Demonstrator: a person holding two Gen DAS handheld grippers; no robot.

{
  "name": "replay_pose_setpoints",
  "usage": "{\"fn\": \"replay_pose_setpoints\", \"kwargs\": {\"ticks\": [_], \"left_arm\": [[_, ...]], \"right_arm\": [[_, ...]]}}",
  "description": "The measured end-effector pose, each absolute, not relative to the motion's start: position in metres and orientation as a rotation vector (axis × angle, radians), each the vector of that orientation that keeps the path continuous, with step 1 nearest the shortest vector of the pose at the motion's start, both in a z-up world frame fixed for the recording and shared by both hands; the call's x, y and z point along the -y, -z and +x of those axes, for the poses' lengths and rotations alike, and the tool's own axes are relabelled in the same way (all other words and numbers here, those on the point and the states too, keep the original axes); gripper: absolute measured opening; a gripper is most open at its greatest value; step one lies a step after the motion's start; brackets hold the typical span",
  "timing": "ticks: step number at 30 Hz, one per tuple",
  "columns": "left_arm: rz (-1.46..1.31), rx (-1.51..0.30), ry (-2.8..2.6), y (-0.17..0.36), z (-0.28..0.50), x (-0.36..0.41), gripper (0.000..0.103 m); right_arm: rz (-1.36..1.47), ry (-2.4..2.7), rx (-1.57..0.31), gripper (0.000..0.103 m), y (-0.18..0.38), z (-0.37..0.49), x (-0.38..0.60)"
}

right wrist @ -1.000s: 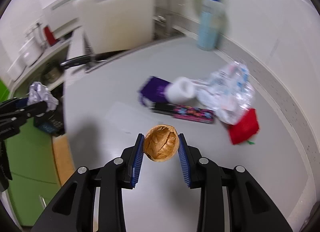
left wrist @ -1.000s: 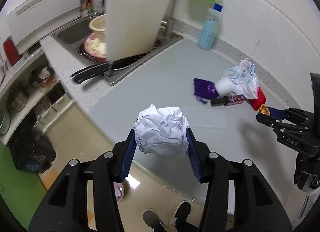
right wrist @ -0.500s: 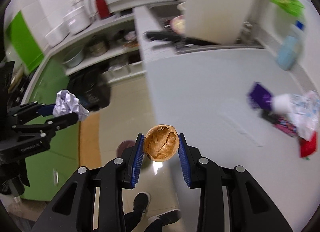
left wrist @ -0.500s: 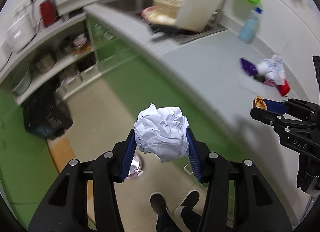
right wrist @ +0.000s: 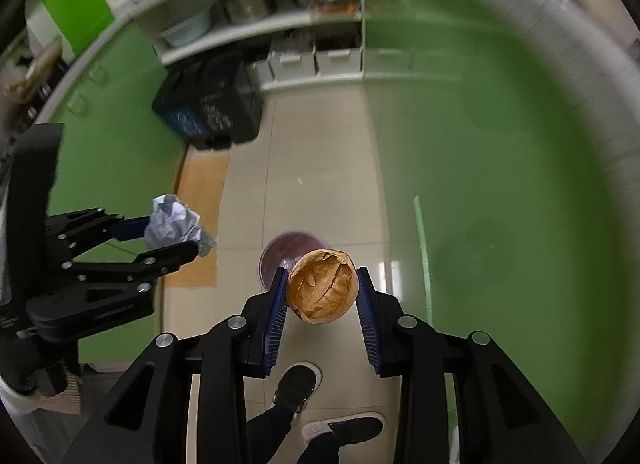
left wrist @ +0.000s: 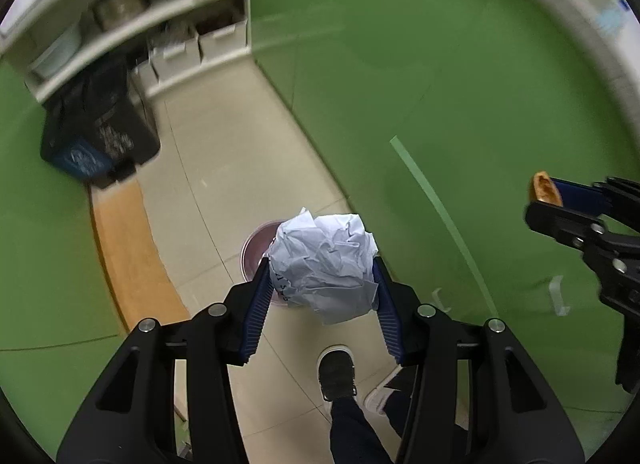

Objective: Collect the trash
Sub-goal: 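Carry paper and walnut shell over the wastebasket and open both grippers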

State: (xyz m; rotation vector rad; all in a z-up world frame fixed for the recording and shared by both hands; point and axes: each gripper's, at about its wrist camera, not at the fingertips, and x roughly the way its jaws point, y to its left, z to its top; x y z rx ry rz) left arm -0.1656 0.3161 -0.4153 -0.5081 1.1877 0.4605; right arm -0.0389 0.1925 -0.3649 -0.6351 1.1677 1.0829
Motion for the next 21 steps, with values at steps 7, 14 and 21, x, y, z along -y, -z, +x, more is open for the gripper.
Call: {"fn": "replay_pose_setpoints", "kwargs": {"ticks": [7,14,21], "left_arm": [[-0.543,-1.229,-0.465,0.552,-0.161,-0.340,0.049],[-0.558,-1.220,-0.460,0.635,-0.151,-0.352,0.078],[-0.590,-1.215,-0.484,0.661,-0.159,-0.359,0.100]], "right_arm": [[-0.677,-1.071,-1.210,0.033,0.475,-0.047,-0.207],[-0.700,-1.056,-1.245,0.033,0.551,-0.047,-0.212],[-0.717,-1.069,-1.259,0.033,0.581,-0.055,-0.228]]}}
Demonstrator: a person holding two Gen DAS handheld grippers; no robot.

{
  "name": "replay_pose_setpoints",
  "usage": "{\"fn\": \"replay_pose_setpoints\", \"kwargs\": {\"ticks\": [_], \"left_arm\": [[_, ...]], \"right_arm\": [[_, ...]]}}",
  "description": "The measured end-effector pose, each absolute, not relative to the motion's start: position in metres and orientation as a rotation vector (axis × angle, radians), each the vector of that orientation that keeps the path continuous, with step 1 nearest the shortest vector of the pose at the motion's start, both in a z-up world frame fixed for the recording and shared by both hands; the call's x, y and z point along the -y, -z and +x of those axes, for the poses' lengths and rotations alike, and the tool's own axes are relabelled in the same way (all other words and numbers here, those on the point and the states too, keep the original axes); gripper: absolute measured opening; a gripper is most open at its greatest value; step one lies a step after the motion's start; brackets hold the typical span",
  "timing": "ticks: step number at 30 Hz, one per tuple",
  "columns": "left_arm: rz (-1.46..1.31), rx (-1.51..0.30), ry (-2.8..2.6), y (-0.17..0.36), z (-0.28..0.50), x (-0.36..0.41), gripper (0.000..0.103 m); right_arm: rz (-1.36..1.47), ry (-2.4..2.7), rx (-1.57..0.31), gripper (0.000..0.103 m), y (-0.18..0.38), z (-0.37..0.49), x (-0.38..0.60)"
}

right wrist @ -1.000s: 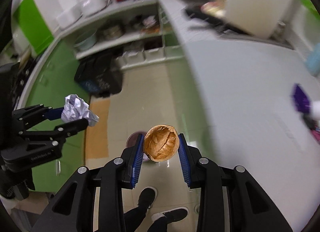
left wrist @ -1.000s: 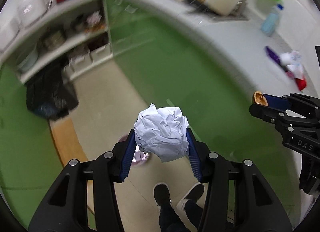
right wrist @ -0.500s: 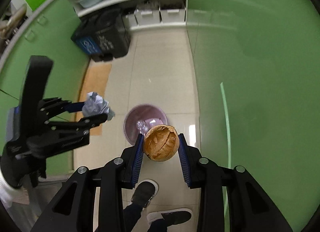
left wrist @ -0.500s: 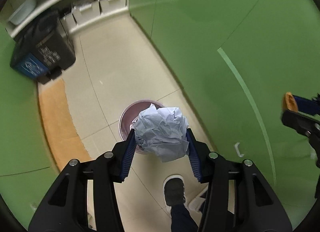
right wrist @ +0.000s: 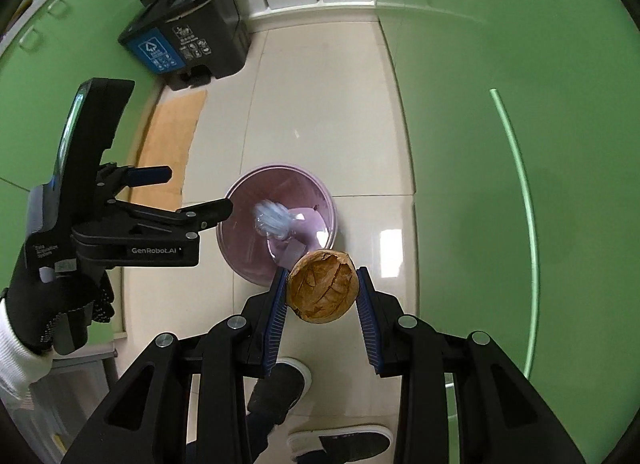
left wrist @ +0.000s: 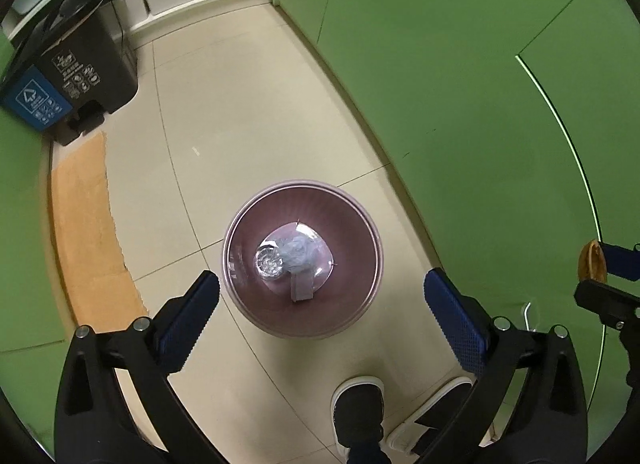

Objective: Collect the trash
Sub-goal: 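Carry paper and walnut shell over the wastebasket and open both grippers, then move both tools back up to the counter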

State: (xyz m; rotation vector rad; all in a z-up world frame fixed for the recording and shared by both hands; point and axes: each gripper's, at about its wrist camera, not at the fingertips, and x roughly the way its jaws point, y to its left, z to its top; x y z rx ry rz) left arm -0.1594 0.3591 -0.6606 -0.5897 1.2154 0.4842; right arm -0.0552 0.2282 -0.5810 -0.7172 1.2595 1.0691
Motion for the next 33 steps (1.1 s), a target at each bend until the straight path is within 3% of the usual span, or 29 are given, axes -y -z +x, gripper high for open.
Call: {"fn": "replay_pose_setpoints", "kwargs": {"ticks": [24,25,26,27,28,30,33], "left_arm": [[-0.680,-1.151,-0.661,0.645,-0.271,-0.408,0.100],[-0.681,-1.148,-0.665,0.645,-0.274,-0.408,0.100],[-0.687,-1.144,-0.671,0.646,-0.277,-0.409,0.100],[-0.694,-1.139,-0.676,0.645,-0.279,-0.409,0.100],[-0.699,-1.136,-0.682,0.644,-0.282,-0.410,0.100],[-0.710,-1.131,-0.690,0.642,-0.286,-0.412,0.100],[-0.718,-1.131,-0.697,0.631,-0.289,-0.407,0.100]], "right_arm": [[-0.808,-1.234,-1.256,0.034,0.666,-0.106,-0.319],[-0.810,-1.235,-1.255,0.038,0.668,-0.106,-0.320],[-0.811,-1.235,-1.247,0.052,0.668,-0.107,-0.321],[-0.811,-1.233,-1.239,0.074,0.668,-0.108,-0.321],[-0.807,-1.235,-1.229,0.081,0.666,-0.108,-0.319],[-0.810,-1.235,-1.222,0.090,0.660,-0.107,-0.315],[-0.810,-1.230,-1.230,0.092,0.647,-0.106,-0.309]]}}
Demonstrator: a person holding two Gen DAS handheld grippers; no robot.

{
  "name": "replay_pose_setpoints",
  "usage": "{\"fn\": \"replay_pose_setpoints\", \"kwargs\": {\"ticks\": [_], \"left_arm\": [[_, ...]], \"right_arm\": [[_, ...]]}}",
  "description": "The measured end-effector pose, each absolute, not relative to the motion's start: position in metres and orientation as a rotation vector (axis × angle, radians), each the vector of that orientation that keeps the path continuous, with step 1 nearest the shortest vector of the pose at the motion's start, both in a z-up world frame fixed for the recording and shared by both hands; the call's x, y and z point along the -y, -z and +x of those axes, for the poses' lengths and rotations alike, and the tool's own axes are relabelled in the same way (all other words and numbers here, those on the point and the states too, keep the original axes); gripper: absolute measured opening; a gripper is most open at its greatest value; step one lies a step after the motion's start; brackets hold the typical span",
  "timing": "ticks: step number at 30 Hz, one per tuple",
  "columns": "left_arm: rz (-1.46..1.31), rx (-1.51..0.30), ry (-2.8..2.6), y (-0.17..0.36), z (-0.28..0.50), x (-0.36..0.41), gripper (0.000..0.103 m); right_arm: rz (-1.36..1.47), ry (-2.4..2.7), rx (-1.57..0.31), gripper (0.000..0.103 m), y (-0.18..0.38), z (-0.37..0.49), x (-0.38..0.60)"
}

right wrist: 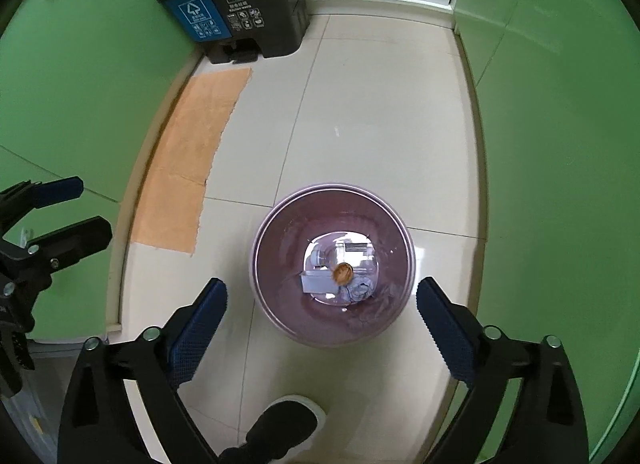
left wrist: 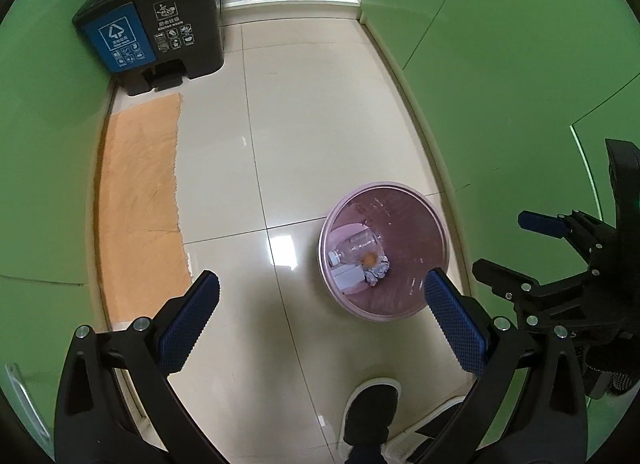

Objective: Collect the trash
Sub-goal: 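Move both tools back up to the counter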

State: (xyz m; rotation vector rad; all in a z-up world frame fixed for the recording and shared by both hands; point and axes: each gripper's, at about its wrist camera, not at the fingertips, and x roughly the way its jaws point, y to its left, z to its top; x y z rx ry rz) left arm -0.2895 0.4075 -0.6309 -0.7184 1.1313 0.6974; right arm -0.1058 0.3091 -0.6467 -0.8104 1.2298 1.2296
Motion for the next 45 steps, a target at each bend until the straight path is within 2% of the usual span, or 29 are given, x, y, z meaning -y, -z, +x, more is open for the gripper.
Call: {"fn": "replay_pose_setpoints", "kwargs": {"ticks": [2,10,21,27,36,45], "left_arm": [[-0.714,-1.132,-0.696,0.615,-0.288,-0.402,0.100],[-0.686,-1.106,-0.663,0.511,-0.274,-0.378,0.100],[-0.566,-1.040,-0.569,0.302,-0.246,-0.337,0.100],[-0.445,-0.966,-0.555,0.193,-0.215,-0.301,0.100],[-0.336,-0.879,-0.370,0.109,-0.144,-0.242,0.100],[-0.229,-0.844,-0.169,0.082,-0.059,-0.161,0.100]], "right_arm": [[-0.808,-1.220,-1.226,0.096,0.631,-0.105,-0.304],[-0.754,-1.183,-1.226,0.097,0.527,-0.098,-0.278],[-0.598,-1.141,-1.140,0.097,0.296,-0.082,-0.217],[-0.500,-1.080,-1.041,0.097,0.193,-0.062,-0.171],[-0.310,-0.846,-0.897,0.097,0.105,-0.007,-0.052],[-0.173,-0.576,-0.882,0.097,0.077,0.040,0.076]]}}
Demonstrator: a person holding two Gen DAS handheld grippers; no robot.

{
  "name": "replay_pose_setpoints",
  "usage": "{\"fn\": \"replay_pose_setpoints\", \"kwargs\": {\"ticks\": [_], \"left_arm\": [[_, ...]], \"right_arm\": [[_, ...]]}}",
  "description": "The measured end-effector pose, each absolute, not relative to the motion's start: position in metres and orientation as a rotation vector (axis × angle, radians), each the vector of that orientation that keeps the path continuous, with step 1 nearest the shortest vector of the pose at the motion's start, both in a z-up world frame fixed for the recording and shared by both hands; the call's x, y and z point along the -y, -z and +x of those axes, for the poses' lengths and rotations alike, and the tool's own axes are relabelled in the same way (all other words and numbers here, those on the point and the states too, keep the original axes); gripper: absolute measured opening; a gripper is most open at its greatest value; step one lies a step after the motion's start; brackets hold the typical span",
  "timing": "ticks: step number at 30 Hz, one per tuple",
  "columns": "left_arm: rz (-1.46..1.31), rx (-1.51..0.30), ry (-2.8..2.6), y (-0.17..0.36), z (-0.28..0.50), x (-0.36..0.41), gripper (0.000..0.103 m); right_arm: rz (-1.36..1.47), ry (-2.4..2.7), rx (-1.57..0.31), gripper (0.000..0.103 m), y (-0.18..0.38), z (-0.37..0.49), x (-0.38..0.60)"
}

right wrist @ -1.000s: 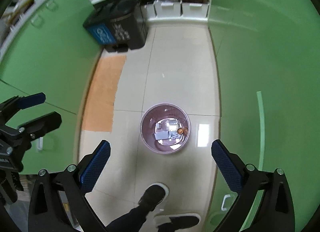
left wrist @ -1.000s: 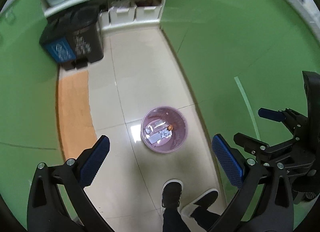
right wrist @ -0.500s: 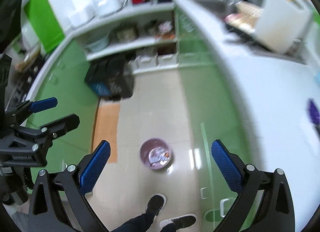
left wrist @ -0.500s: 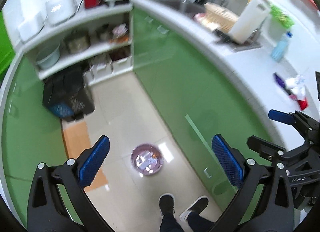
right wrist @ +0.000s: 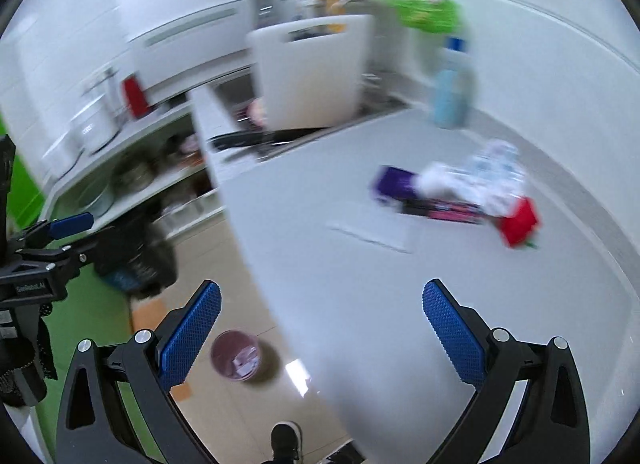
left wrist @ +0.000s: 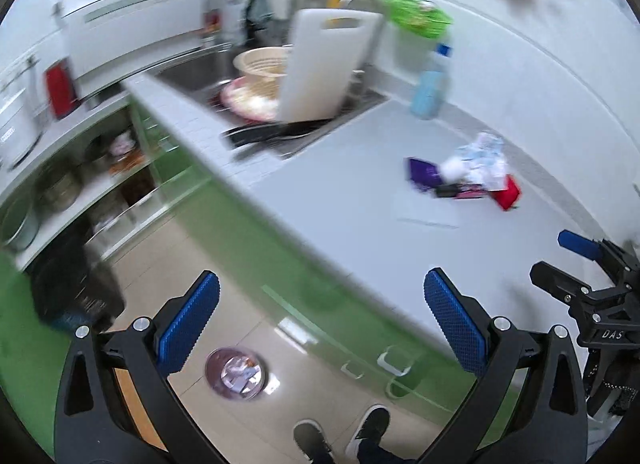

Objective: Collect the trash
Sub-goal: 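Move both tools back up to the counter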

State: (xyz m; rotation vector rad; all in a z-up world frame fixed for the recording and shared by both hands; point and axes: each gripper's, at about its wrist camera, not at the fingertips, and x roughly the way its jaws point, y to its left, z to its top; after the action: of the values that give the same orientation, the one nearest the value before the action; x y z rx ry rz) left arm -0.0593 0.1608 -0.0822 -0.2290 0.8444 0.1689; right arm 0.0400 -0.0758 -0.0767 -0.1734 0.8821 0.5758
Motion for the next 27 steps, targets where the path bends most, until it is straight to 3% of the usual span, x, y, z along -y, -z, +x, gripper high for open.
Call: {"fn": "replay_pose_setpoints", "kwargs": {"ticks": [9,18,27], "left_arm": [[-0.135,-0.897,-0.040,0.096,0.037,-0.086,0.100],[-0.063,-0.978,0.046,0.132,0.109,-0.056,0.100],[0.189,-1.112,0.251,0.176,0.171,-0.040,0.100]], "right_arm": [[-0.107,-0.440,-0.891,0.097,0.075,0.075,0.163],[-0.083,-0.425,-0.945,0.097,0.093,0.115,0.198],[-0.076,-0.413,-0.998,0.097,0.114,0.147,0.211]]}}
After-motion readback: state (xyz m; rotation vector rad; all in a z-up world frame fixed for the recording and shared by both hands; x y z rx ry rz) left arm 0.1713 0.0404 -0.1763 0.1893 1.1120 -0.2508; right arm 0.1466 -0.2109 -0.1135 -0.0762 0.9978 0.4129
